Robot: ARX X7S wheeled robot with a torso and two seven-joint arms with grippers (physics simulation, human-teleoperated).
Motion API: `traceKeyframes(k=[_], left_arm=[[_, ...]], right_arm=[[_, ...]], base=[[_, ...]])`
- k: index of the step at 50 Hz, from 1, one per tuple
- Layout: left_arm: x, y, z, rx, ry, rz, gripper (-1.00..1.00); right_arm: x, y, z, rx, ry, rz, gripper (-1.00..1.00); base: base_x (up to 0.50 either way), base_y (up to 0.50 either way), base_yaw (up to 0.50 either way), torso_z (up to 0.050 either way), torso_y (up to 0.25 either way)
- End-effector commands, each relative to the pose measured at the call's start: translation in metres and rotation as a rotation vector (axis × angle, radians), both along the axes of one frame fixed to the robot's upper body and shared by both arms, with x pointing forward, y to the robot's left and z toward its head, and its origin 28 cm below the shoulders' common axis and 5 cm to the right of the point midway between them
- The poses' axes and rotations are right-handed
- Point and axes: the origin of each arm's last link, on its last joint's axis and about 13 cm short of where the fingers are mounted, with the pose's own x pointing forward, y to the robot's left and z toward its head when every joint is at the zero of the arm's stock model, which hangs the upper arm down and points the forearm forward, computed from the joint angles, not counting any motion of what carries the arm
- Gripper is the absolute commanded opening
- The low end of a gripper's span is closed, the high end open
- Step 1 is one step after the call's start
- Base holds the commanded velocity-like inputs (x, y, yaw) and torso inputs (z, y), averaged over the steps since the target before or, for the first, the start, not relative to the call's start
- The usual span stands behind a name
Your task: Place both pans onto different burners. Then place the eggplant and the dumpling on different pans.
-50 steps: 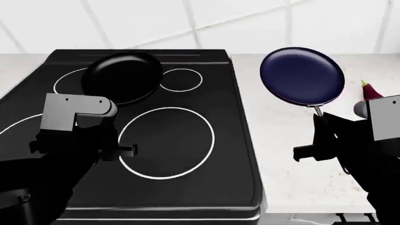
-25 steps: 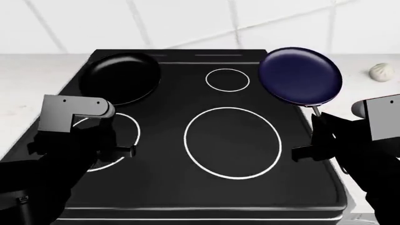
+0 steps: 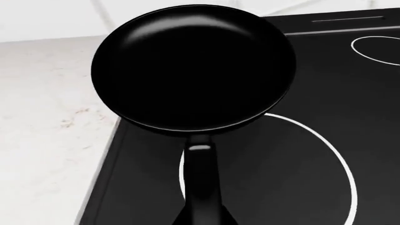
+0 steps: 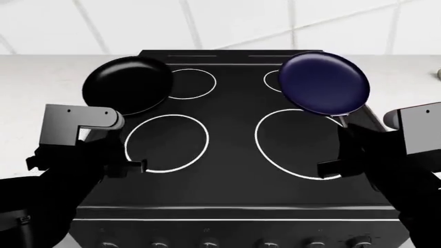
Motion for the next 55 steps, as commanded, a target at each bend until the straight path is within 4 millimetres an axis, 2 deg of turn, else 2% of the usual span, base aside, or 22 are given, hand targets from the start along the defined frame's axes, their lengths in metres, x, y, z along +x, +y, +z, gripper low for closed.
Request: traceKeyframes(k=[1, 19, 36, 55], left_arm=[[0.002, 0.0, 0.006, -0.008, -0.046, 0.012, -1.0], [-0.007, -0.005, 0.0, -0.013, -0.02, -0.031, -1.0], [-0.021, -0.006, -0.024, -0.049, 0.074, -0.044, -1.0], [-0.028, -0.01, -0.039, -0.056, 0.127, -0.059, -1.0]], right_arm=[[0.002, -0.006, 0.01, -0.003, -0.073, -0.082, -1.0], [0.001, -0.008, 0.011, 0.012, -0.083, -0.088, -1.0], [0.002, -0.006, 0.011, 0.014, -0.084, -0.085, -1.0], [0.0, -0.007, 0.011, 0.015, -0.085, -0.086, -1.0]], base=[[0.0, 0.0, 0.0, 0.0, 0.01], [0.0, 0.0, 0.0, 0.001, 0.003], [0.0, 0.0, 0.0, 0.001, 0.003], [0.0, 0.0, 0.0, 0.001, 0.003]])
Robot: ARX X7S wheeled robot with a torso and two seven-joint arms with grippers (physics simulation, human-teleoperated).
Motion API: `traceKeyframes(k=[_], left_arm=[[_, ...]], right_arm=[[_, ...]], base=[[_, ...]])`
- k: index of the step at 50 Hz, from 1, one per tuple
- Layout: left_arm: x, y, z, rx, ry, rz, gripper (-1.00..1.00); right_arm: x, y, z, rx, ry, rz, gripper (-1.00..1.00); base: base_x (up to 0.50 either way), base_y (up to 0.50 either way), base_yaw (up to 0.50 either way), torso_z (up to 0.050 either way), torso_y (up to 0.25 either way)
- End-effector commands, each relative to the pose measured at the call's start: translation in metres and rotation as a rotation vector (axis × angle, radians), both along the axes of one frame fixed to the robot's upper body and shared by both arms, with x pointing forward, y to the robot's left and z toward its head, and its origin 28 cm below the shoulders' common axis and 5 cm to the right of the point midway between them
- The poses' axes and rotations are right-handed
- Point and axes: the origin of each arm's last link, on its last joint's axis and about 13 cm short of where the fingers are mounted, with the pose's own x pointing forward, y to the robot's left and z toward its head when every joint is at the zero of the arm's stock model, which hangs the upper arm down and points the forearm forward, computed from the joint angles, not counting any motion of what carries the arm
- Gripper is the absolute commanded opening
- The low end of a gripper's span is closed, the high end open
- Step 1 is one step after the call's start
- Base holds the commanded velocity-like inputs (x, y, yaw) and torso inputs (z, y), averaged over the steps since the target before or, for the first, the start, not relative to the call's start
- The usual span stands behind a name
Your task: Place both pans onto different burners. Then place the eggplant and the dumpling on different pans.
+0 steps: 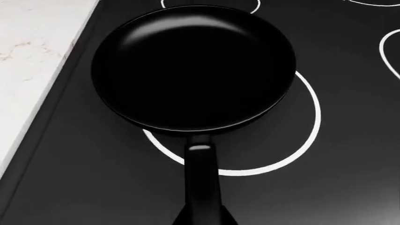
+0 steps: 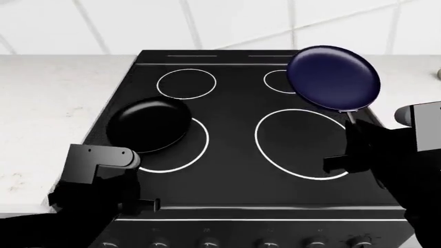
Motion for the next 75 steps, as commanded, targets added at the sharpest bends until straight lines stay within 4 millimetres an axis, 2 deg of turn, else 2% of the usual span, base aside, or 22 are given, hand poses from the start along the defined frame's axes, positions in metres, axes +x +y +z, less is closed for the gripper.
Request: traceKeyframes(k=[1, 23, 59, 60, 75], left_arm=[[-0.002, -0.001, -0.005, -0.001, -0.009, 0.015, -1.0], [-0.004, -0.003, -0.013, 0.006, 0.021, 0.001, -1.0], [-0.006, -0.009, -0.003, 0.019, -0.033, -0.087, -1.0], [-0.006, -0.009, -0.003, 0.017, -0.035, -0.087, 1.0], [-0.004, -0.004, 0.003, -0.005, -0.062, -0.041, 1.0]], right_arm=[[0.001, -0.003, 0.007, -0.009, -0.059, -0.049, -1.0], [0.0, -0.005, 0.007, -0.007, -0.06, -0.05, -1.0], [-0.003, -0.007, 0.007, -0.007, -0.067, -0.053, -1.0], [-0.003, -0.007, 0.007, -0.007, -0.067, -0.053, -1.0], [-0.002, -0.004, 0.008, -0.01, -0.066, -0.046, -1.0]], base=[[0.0, 0.0, 0.0, 0.0, 0.011], [0.0, 0.0, 0.0, 0.001, 0.002], [0.0, 0.0, 0.0, 0.001, 0.002], [0.0, 0.0, 0.0, 0.0, 0.01], [0.0, 0.0, 0.0, 0.001, 0.001]])
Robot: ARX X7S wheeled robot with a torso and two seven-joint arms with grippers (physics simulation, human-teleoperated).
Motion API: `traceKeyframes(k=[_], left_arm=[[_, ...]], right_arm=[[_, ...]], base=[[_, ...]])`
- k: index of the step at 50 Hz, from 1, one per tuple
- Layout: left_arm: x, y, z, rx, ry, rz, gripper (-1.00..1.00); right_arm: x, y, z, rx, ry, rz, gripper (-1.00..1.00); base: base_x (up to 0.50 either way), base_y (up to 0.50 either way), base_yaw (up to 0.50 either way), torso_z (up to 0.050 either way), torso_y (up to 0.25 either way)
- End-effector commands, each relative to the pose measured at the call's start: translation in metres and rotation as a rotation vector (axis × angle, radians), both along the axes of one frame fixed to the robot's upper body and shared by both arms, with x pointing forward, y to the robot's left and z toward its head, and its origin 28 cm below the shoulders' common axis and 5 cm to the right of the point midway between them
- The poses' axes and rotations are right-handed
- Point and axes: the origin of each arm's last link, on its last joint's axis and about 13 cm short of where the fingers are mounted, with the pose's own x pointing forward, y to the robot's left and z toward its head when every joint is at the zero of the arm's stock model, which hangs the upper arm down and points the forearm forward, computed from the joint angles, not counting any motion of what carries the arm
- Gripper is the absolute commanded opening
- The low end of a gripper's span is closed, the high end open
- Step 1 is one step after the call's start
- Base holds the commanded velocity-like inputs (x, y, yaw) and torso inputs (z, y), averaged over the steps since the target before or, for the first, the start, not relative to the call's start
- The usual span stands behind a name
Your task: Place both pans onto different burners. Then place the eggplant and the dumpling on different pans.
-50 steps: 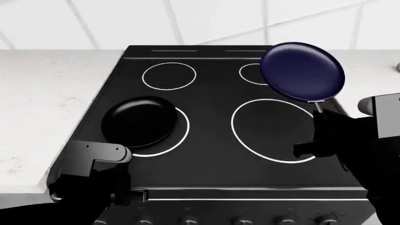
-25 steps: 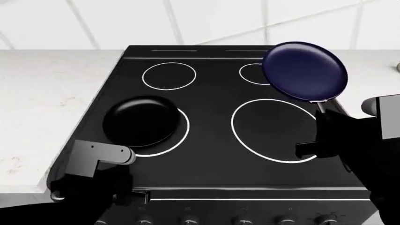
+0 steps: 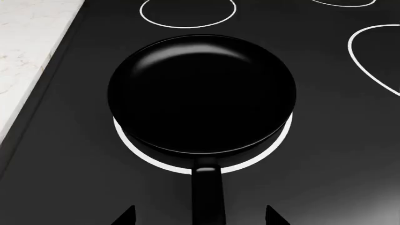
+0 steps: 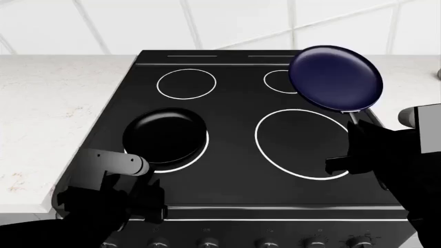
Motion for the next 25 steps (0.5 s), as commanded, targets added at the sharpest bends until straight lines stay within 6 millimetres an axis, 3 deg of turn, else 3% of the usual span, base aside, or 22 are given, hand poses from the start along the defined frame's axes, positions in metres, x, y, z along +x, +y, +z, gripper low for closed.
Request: traceKeyframes(k=[1, 15, 25], left_arm=[[0.001, 0.003, 0.007, -0.017, -0.037, 0.024, 1.0], [0.008, 0.011, 0.055, -0.066, -0.209, 0.051, 1.0], [0.009, 0.016, 0.071, -0.084, -0.272, 0.068, 1.0]], right_arm=[[0.0, -0.002, 0.008, -0.012, -0.059, -0.041, -1.0], [-0.006, 0.001, -0.002, -0.045, 0.05, 0.015, -1.0], [-0.009, 0.004, -0.014, -0.059, 0.105, 0.036, -1.0]], base=[[0.0, 0.0, 0.0, 0.0, 0.0], [0.0, 0.0, 0.0, 0.0, 0.001], [0.0, 0.0, 0.0, 0.001, 0.002]])
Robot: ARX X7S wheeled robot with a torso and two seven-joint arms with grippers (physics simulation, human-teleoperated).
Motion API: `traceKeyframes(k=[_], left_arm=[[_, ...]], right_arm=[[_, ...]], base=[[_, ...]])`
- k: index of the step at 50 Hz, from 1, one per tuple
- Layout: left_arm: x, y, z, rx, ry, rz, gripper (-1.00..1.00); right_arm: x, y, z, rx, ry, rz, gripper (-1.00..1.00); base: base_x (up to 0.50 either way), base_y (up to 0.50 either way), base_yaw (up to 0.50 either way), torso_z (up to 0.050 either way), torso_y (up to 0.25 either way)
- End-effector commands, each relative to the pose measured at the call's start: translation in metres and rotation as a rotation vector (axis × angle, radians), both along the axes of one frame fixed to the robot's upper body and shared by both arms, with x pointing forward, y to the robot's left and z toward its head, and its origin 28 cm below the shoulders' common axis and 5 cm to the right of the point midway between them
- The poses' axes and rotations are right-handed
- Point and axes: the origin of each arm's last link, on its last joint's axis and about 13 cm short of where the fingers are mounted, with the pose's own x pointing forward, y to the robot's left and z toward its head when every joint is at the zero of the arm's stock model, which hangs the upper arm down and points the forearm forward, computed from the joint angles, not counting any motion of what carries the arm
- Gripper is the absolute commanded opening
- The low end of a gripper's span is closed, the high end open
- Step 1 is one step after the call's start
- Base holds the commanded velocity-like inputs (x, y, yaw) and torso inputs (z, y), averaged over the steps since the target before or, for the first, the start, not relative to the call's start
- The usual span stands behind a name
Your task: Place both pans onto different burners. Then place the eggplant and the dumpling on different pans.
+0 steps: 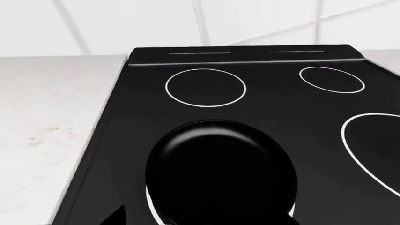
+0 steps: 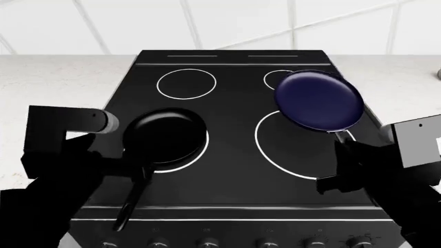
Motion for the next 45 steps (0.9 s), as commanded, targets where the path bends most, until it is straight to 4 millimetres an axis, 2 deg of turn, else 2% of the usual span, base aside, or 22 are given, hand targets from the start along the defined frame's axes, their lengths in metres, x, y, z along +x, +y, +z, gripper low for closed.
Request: traceKeyframes(k=[1, 45], left_arm=[[0.001, 0.005, 0.022, -0.027, -0.085, 0.019, 1.0], [0.001, 0.007, 0.017, -0.04, -0.077, 0.031, 1.0]], right_arm=[[-0.001, -0.001, -0.004, -0.031, 0.0, -0.02, -1.0], [0.0, -0.006, -0.032, -0.055, 0.098, -0.039, -1.0]], base=[[0.0, 0.0, 0.0, 0.0, 0.0], [0.0, 0.0, 0.0, 0.0, 0.002]])
